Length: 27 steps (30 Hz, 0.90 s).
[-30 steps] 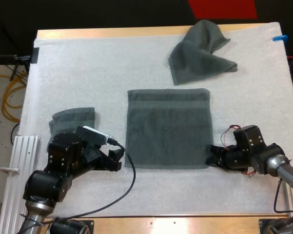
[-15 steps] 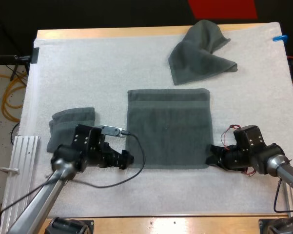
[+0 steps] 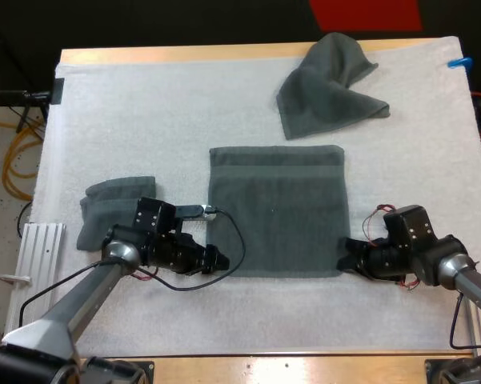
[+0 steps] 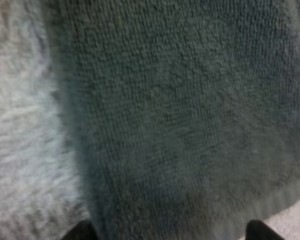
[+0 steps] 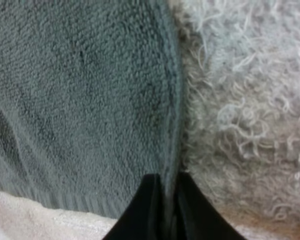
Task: Pick towel from pile fold and stack
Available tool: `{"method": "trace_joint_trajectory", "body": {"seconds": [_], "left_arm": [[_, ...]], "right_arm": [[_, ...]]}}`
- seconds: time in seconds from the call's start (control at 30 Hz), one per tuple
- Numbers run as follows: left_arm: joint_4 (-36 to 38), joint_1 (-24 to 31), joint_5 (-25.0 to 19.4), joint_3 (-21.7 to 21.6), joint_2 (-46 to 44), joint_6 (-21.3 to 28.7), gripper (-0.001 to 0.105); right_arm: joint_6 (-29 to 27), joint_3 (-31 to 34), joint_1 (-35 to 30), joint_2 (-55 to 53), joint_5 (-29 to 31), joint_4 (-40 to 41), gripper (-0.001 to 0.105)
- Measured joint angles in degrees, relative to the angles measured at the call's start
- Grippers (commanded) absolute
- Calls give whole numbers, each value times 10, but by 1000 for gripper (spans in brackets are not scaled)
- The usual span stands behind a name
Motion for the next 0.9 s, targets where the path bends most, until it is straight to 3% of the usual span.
{"method": "trace_joint_trajectory", "body": {"seconds": [0.13, 0.23, 0.3, 0.33, 0.47, 0.7, 0.8, 0.9], "left_arm": [[0, -1, 9, -4, 12, -9, 56], [-3, -10, 8, -7, 21, -13, 33], [-4, -15, 5, -6, 25, -13, 6], [-3, -16, 5, -3, 26, -13, 0], [22, -18, -13, 0, 7, -1, 0], [145, -19, -20, 0, -135, 32, 0], [147, -19, -18, 0, -179, 28, 0], [101, -12, -18, 0, -183, 1, 0]], "right_arm": [[0, 0, 0, 0, 0, 0, 0], [0, 0, 0, 0, 0, 0, 0], [0, 0, 0, 0, -1, 0, 0], [-5, 0, 0, -1, -2, 0, 0], [-36, 1, 0, -41, -2, 25, 0], [-50, 2, 0, -213, 13, 147, 0], [-40, 2, 0, -265, 23, 163, 0], [-10, 2, 0, -273, 51, 126, 0]]}}
